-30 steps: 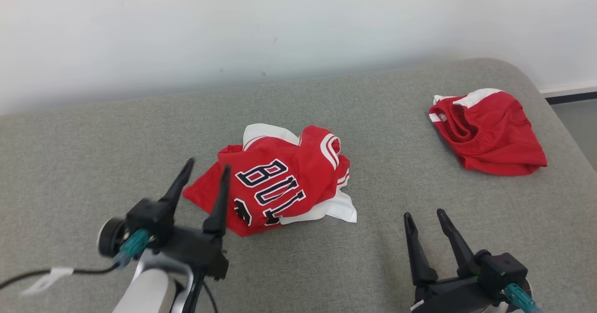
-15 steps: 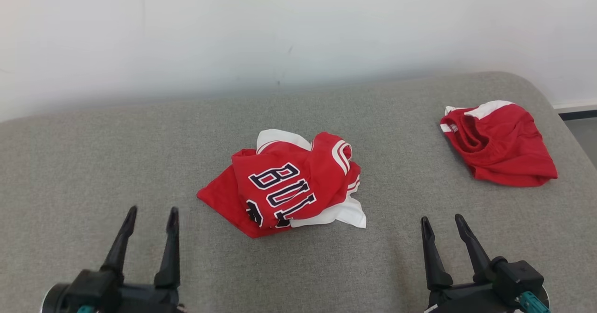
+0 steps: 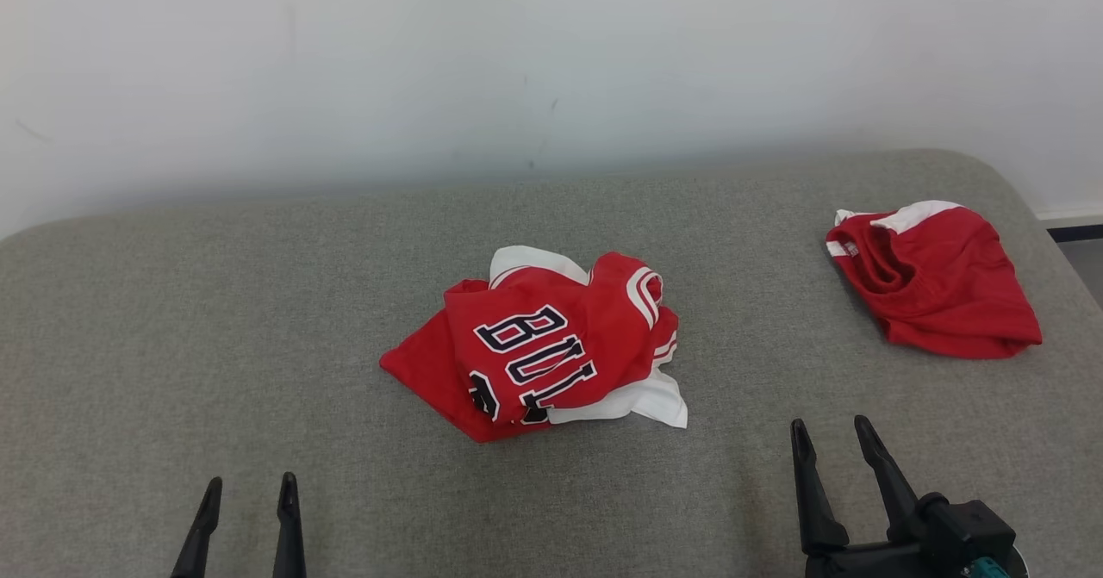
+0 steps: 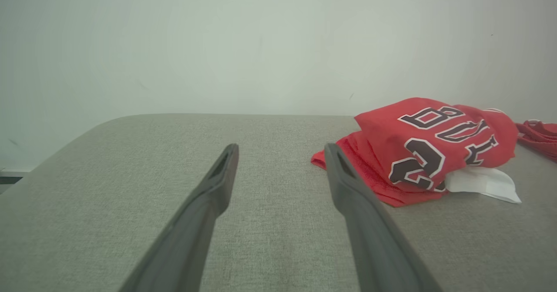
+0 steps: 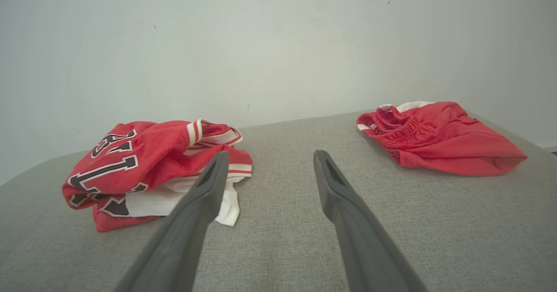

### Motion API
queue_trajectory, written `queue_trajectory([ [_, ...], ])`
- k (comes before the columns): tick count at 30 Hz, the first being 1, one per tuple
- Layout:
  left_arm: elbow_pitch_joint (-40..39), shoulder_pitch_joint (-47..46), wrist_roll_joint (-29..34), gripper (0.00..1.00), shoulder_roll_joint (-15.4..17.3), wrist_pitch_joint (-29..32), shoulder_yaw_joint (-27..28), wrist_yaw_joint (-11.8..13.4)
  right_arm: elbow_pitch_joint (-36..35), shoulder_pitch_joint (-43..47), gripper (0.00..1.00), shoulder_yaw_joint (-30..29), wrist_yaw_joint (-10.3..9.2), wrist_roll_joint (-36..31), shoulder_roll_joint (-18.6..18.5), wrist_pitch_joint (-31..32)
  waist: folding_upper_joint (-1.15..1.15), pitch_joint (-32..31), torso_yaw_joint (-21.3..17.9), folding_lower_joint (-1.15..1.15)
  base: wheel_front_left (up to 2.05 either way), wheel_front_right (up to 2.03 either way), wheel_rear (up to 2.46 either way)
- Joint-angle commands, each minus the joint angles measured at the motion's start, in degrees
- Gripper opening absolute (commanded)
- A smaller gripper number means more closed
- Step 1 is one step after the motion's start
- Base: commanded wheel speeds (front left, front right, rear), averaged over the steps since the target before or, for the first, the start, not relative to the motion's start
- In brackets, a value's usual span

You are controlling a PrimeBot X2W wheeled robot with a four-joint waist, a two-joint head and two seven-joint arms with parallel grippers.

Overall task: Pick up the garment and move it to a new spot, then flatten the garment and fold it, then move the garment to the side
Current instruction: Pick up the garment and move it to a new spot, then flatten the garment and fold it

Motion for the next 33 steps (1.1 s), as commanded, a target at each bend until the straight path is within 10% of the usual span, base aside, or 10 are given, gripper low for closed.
queue_trajectory([
  [1, 0.02, 0.4, 0.45, 1.0, -0.62, -0.14, 0.4, -0.53, -0.2, 0.22, 1.0, -0.17, -0.14, -0.27, -0.01, -0.02, 0.0, -0.14, 0.06, 0.01, 0.0, 0.0, 0.0],
  [33, -1.29, 2.83, 4.98, 1.0, -5.3, -0.14, 6.15, -3.66, 1.18, 1.72, 1.0, -0.54, -0.14, -0.51, 0.0, -0.02, 0.0, -1.26, 0.56, 0.01, 0.0, 0.0, 0.0],
])
